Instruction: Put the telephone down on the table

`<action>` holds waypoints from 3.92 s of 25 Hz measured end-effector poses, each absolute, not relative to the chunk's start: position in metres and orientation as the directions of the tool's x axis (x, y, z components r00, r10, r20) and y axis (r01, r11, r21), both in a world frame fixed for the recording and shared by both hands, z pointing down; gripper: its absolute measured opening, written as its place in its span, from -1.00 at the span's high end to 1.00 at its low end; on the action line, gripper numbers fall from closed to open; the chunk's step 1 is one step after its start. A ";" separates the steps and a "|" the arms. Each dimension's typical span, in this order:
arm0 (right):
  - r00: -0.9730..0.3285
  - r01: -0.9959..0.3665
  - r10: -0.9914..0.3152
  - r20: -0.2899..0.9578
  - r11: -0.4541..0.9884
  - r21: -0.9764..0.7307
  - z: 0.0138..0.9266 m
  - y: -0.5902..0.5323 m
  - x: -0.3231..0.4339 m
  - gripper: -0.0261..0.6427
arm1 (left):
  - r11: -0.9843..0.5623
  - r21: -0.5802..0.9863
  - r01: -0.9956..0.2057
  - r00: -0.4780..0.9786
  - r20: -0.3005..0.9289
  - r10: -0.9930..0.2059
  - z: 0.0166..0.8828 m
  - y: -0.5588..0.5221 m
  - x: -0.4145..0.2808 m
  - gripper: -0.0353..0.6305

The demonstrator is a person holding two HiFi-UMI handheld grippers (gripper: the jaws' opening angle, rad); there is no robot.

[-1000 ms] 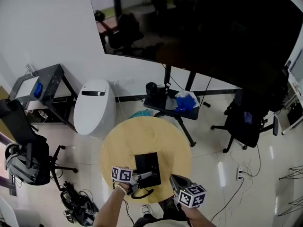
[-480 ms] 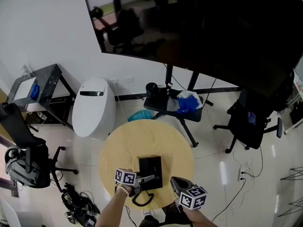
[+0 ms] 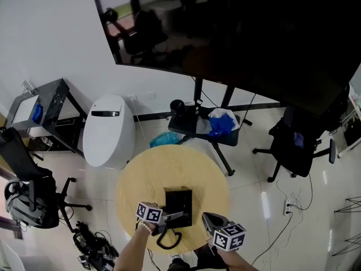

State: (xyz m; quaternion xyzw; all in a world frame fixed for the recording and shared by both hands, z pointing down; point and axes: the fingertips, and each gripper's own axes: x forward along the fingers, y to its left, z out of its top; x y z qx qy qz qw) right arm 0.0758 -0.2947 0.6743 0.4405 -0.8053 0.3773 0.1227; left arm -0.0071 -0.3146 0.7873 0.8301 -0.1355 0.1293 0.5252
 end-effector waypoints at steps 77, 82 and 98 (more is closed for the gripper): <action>-0.482 -0.832 -0.782 0.396 0.266 -0.487 0.598 -0.076 0.117 0.91 | -0.303 0.571 -0.763 0.595 0.436 -0.675 0.609 -0.063 -0.046 0.89; -0.526 -0.803 -0.774 0.353 0.314 -0.507 0.590 -0.037 0.123 0.90 | -0.307 0.521 -0.796 0.557 0.432 -0.710 0.592 -0.023 -0.035 0.89; -0.618 -0.762 -0.737 0.272 0.477 -0.438 0.541 0.013 0.084 0.90 | -0.260 0.539 -0.801 0.501 0.365 -0.785 0.559 0.023 -0.045 0.89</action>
